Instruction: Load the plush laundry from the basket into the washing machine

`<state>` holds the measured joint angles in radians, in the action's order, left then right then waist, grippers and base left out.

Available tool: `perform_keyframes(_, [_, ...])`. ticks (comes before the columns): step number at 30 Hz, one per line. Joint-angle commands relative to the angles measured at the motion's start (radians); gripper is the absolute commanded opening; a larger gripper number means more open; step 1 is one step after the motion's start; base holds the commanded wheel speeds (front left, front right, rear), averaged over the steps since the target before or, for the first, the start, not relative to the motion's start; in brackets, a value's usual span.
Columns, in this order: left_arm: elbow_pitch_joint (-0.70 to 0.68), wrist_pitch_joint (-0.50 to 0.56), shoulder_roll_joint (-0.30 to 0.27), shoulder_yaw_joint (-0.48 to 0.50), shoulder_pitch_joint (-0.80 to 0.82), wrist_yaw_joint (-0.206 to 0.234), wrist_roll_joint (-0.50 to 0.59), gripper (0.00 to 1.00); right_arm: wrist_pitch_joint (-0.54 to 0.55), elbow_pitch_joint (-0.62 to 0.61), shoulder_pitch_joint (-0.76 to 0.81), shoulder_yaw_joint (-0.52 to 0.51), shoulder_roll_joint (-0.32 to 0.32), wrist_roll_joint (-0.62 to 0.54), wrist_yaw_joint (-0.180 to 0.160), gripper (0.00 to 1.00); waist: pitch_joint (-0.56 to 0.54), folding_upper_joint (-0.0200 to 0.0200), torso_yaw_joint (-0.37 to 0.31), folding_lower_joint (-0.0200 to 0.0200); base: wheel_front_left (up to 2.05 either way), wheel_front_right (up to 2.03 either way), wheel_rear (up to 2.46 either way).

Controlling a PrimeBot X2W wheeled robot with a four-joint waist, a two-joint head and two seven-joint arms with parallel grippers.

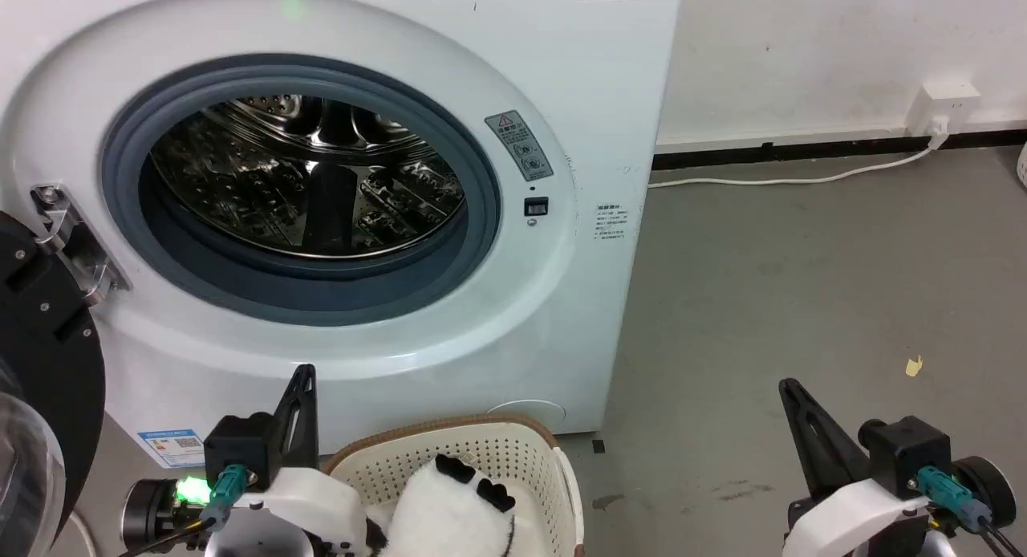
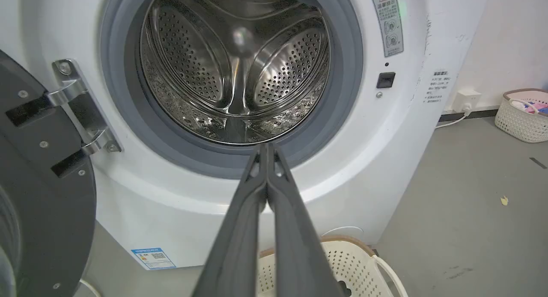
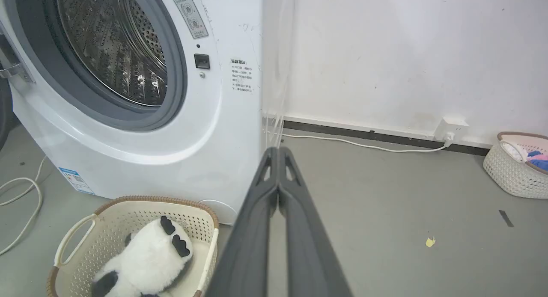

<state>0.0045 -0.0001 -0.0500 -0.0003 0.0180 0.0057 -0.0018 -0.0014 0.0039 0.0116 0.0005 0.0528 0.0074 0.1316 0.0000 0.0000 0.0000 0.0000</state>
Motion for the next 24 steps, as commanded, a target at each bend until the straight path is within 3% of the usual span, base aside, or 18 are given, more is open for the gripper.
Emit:
perform_keyframes(1, [-0.005, 0.000, 0.000, 0.000, -0.018, -0.006, 0.002, 0.00, 0.001, -0.004, -0.012, 0.000, -0.003, -0.007, -0.001, 0.00, 0.000, 0.0000, 0.000, 0.0000, 0.00, 0.00, 0.00])
perform_keyframes(24, [-0.005, 0.000, 0.000, 0.000, -0.018, -0.006, 0.002, 0.00, 0.001, -0.004, -0.012, 0.000, -0.003, -0.007, -0.001, 0.00, 0.000, 0.0000, 0.000, 0.0000, 0.00, 0.00, 0.00])
